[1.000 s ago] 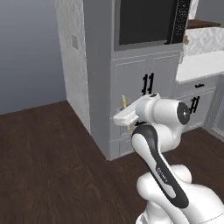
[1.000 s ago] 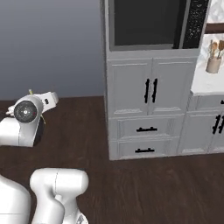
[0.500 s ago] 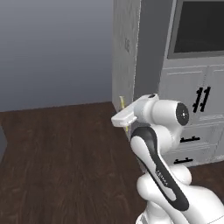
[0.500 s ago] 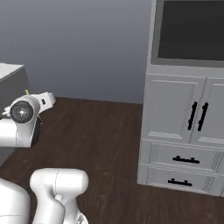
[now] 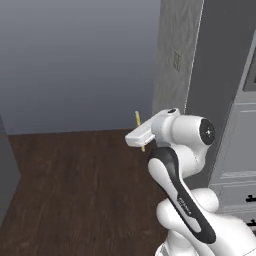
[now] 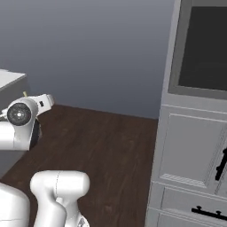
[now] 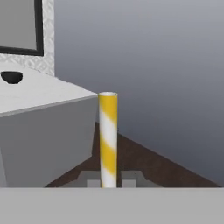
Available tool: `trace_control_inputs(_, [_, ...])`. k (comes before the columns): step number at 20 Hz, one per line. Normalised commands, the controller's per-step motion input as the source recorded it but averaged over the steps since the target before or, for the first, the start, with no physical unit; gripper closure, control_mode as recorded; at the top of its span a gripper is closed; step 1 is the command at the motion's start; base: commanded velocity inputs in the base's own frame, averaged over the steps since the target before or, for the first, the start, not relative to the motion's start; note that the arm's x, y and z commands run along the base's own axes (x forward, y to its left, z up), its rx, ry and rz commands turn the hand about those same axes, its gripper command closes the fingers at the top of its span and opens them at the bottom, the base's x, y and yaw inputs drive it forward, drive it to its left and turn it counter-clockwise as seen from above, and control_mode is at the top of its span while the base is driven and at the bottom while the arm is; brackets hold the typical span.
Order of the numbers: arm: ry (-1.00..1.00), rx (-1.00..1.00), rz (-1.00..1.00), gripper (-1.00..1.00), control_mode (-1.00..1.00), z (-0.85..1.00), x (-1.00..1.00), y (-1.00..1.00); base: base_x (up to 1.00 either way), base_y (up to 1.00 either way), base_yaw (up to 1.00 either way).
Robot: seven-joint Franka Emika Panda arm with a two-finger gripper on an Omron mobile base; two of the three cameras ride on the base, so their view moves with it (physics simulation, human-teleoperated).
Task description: Take a straw from the drawer in front and place it inside the glass cup on the dining counter.
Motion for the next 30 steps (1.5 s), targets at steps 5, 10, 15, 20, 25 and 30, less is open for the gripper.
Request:
trace_control_inputs(5, [0.0,0.0,0.0,1.0,1.0,0.0,0.0,0.0,1.0,0.29,0.23])
trace_control_inputs(10, [0.0,0.0,0.0,1.0,1.0,0.0,0.0,0.0,1.0,0.3,0.27])
trace_control_inputs(15, [0.0,0.0,0.0,1.0,1.0,0.0,0.0,0.0,1.0,0.48,0.22])
trace_control_inputs(20, [0.0,0.0,0.0,1.0,1.0,0.0,0.0,0.0,1.0,0.43,0.23])
trace_control_inputs(25, [0.0,0.0,0.0,1.0,1.0,0.0,0.0,0.0,1.0,0.13,0.34])
trace_control_inputs(30, [0.0,0.0,0.0,1.0,1.0,0.0,0.0,0.0,1.0,-0.04,0.45])
